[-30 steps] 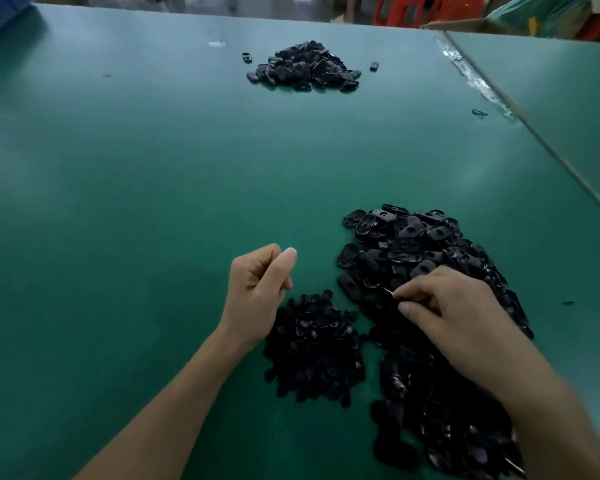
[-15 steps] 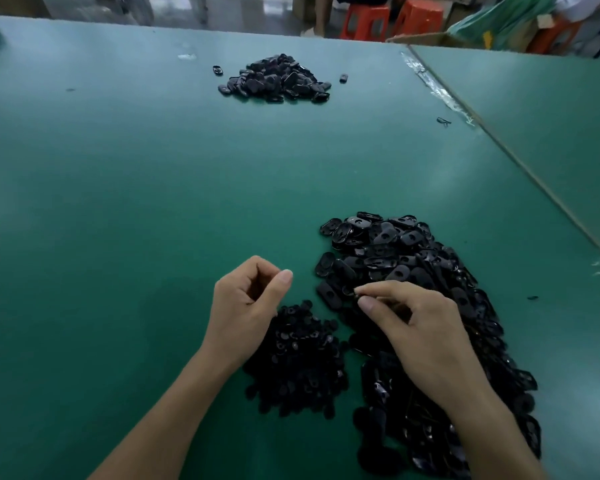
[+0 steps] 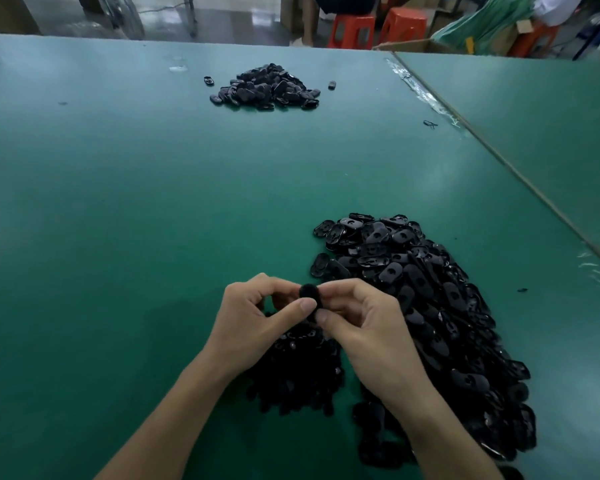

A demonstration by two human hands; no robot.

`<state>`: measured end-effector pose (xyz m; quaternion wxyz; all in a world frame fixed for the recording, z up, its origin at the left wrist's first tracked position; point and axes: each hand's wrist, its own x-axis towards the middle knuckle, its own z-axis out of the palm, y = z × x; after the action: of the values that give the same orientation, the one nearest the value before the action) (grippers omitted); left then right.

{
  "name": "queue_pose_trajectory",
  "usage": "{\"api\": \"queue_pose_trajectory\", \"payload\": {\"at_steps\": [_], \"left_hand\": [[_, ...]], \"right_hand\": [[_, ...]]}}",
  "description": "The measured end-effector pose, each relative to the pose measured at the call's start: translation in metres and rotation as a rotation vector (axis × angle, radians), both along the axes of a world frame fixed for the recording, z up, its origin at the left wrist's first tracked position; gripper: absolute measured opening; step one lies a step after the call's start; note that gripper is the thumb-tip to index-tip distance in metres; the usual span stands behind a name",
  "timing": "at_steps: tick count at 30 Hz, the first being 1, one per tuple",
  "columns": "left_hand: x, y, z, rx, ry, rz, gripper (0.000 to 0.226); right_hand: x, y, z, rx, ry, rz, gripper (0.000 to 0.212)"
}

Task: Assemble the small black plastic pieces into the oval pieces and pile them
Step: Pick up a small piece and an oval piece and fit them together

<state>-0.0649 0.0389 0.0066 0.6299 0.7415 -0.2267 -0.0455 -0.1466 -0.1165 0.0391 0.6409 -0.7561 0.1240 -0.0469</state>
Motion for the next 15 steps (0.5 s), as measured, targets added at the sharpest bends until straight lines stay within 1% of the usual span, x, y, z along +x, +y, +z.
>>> {"api": "queue_pose_trajectory", "payload": {"at_steps": [2, 5, 9, 11, 15], "left_hand": [[0.001, 0.0, -0.001, -0.013, -0.008, -0.003, 0.018], [0.001, 0.001, 0.0, -0.05, 0.012, -0.035, 0.02], [0.003, 0.002, -0.001, -0.112, 0.1, -0.094, 0.011], [0.003, 0.002, -0.001, -0.129, 0.139, -0.112, 0.018], [0.005, 0.003, 0.0, -0.153, 0.148, -0.085, 0.02]], "right_hand": [[0.0, 0.002, -0.003, 0.028, -0.012, -0.007, 0.027], [0.0, 0.002, -0.002, 0.03, -0.033, -0.009, 0.03], [0.003, 0.003, -0.002, 0.067, -0.047, -0.024, 0.03], [0.005, 0.005, -0.002, 0.088, -0.035, -0.048, 0.03], [0.01, 0.004, 0.0, 0.051, -0.051, -0.05, 0.03]]}}
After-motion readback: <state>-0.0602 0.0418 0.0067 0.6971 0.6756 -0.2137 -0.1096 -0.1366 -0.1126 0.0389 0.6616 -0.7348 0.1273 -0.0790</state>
